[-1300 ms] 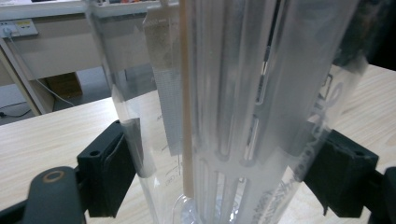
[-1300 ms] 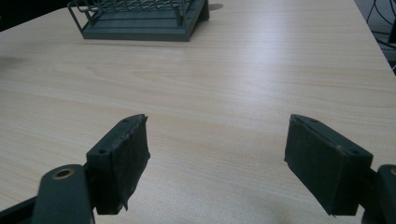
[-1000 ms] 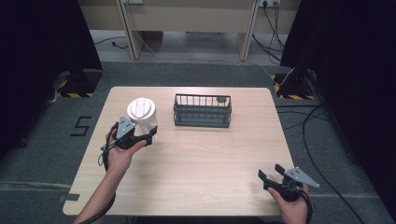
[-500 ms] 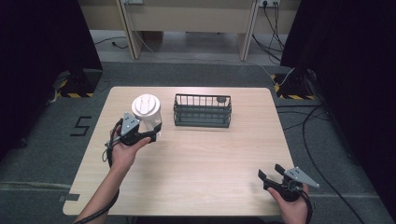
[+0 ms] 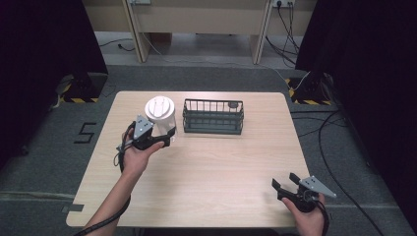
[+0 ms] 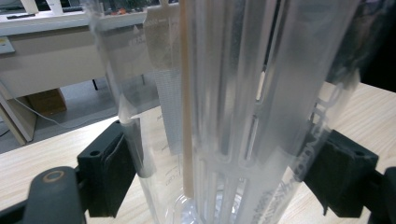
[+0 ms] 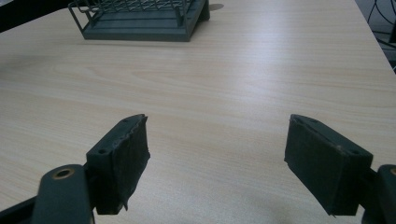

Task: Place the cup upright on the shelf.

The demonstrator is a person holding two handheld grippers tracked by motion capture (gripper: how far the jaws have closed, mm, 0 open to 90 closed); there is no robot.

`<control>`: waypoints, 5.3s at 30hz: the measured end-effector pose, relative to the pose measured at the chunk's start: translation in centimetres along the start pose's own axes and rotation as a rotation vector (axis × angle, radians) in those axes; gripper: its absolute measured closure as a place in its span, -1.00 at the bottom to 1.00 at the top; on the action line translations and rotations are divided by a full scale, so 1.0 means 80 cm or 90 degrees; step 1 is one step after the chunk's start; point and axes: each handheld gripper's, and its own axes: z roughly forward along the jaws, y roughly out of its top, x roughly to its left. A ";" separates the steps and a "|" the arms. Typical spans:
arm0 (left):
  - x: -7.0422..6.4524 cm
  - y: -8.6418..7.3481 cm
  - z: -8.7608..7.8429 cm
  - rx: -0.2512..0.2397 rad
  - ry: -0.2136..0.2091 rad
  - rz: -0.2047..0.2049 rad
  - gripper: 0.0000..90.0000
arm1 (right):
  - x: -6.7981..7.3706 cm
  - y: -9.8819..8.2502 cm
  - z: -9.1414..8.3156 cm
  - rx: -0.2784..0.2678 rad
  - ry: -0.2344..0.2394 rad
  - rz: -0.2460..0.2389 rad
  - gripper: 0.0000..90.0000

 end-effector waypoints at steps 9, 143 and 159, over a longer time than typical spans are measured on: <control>-0.004 0.007 0.008 -0.002 -0.005 0.005 -0.60 | 0.000 0.000 0.000 0.000 0.000 -0.001 -0.51; -0.075 0.095 0.194 0.003 -0.043 0.000 -0.60 | -0.002 0.000 0.001 0.006 0.006 0.008 -0.51; -0.081 0.081 0.219 0.027 -0.026 -0.010 -0.60 | -0.003 0.001 0.001 0.005 0.008 0.006 -0.51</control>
